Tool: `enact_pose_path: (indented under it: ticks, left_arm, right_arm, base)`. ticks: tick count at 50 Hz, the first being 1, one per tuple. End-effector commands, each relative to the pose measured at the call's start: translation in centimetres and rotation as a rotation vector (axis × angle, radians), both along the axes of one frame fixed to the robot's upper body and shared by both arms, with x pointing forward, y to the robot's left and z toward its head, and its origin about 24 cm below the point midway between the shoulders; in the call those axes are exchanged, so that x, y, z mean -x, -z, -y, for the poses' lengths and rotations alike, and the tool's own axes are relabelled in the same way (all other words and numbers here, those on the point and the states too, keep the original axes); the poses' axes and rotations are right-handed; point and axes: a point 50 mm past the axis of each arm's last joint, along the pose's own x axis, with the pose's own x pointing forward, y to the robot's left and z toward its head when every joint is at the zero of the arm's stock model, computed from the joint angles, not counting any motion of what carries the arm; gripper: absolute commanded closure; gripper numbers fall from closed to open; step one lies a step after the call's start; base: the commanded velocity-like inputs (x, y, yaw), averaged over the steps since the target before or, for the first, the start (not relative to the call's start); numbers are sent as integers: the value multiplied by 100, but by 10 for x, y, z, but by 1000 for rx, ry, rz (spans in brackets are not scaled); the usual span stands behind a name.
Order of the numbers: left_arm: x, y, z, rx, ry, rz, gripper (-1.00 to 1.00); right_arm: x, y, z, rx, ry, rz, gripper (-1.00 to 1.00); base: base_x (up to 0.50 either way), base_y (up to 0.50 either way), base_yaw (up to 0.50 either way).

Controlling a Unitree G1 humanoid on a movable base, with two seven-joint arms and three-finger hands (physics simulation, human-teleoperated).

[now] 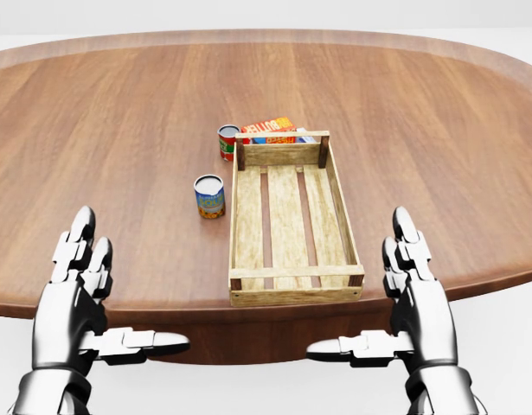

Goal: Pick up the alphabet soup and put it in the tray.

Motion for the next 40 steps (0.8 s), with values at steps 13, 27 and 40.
enact_pose_path:
  ticks: [13,27,40]
  left_arm:
    - [6,-69,-24,-5,-82,284,-100]
    - [14,-97,-41,27,-127,411,-100]
    - [16,-102,-43,37,-137,434,-100]
  right_arm:
    - [29,-53,32,56,109,199,-99]
    - [51,-82,50,87,174,322,-100]
    - [61,-95,51,88,181,384,-99]
  base:
    - [0,0,0]
    - [0,0,0]
    - [0,-17,0]
